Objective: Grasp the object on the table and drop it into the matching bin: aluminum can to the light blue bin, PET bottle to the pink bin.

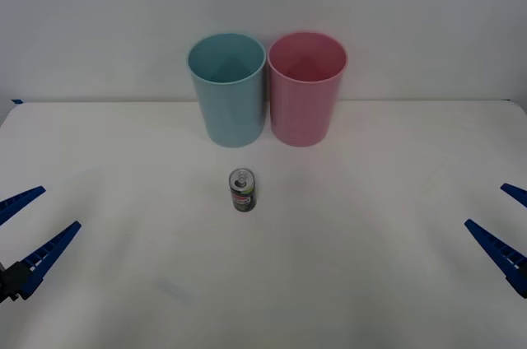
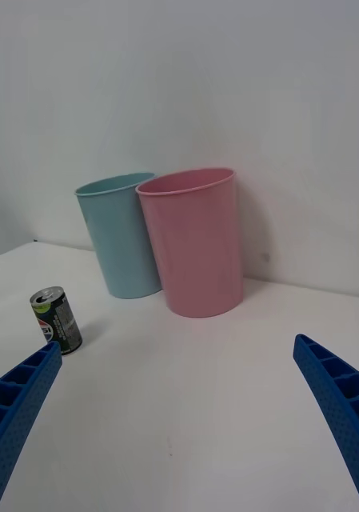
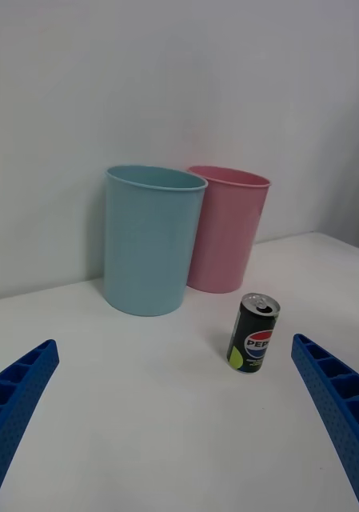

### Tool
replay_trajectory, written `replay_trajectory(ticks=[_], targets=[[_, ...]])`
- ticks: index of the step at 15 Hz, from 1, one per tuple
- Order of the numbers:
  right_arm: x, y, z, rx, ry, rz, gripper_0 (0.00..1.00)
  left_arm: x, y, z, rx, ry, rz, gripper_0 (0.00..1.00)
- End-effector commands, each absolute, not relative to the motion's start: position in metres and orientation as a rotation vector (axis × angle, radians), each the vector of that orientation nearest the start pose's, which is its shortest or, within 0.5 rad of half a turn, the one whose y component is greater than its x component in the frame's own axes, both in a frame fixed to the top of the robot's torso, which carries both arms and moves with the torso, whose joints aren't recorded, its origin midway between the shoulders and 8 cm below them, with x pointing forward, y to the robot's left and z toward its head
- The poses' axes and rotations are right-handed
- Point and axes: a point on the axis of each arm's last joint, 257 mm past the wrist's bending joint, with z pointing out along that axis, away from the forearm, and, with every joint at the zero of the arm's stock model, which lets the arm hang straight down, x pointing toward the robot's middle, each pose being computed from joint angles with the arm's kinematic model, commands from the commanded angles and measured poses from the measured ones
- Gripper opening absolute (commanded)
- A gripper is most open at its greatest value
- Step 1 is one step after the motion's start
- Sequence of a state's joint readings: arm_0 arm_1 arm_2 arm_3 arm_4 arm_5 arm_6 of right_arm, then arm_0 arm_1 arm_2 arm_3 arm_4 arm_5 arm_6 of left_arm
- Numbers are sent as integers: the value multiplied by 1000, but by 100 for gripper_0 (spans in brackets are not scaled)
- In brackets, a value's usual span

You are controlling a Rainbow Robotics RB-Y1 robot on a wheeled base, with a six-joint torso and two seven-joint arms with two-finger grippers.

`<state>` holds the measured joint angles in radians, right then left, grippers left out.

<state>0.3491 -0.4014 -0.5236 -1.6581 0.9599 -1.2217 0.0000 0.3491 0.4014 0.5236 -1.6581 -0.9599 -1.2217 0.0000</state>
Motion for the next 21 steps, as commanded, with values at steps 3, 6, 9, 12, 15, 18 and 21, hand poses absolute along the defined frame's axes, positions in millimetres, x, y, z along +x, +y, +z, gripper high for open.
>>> replay_trajectory(ticks=[3,6,9,12,15,18,21], targets=[[342,-328,-161,-461,1425,561,100,342,330,-169,465,1441,-567,100],[345,-321,-163,-459,1427,579,100,342,330,-169,465,1441,-567,100],[349,-310,-167,-485,1427,591,100,342,330,-169,465,1441,-567,100],[358,-294,-179,-526,1427,631,100,342,330,-169,465,1441,-567,100],[369,-278,-192,-568,1430,664,100,342,330,-169,465,1441,-567,100],[382,-264,-202,-612,1426,680,100,342,330,-169,465,1441,-567,100],[395,-249,-210,-643,1417,697,100,342,330,-169,465,1441,-567,100]])
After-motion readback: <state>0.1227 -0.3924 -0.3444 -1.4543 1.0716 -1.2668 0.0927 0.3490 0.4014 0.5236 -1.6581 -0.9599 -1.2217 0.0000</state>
